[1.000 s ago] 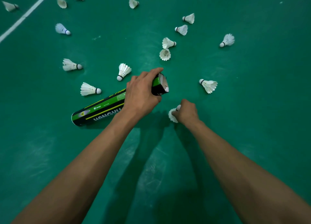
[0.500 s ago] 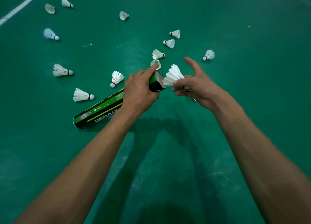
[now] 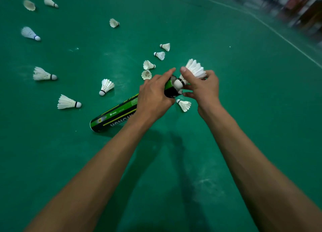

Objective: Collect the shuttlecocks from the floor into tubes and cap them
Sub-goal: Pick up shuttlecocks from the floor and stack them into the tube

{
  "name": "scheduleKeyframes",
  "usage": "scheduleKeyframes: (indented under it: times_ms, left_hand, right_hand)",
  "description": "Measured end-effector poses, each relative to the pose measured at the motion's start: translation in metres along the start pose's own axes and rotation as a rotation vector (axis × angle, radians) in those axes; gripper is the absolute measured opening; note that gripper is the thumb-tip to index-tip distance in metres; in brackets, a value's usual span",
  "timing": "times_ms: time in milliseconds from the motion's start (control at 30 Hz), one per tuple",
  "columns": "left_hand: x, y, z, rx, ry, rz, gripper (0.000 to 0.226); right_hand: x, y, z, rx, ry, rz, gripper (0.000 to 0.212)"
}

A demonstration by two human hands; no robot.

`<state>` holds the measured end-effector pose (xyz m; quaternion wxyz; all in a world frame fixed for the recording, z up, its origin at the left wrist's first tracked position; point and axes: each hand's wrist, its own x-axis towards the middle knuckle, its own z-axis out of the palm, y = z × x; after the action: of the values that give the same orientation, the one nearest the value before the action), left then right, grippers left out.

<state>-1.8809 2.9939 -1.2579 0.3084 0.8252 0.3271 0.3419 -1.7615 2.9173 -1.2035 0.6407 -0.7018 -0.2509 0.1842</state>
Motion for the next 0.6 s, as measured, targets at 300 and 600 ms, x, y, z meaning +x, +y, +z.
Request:
scheduleKeyframes:
  times_ms: [300,600]
  left_hand:
    - [0.010,0.019,0.014,-0.167,0.095,-0.003,0.066]
    - [0.023,0.027,0.008,-0.169,0.098,0.022,0.084]
  right_hand:
    - [-0.008,-0.004,-0.001,-0.759,-0.285,-0.375,0.051]
    - [0.010,-0.040,-0.005,-0.681,-0.015,-0.503,0.065]
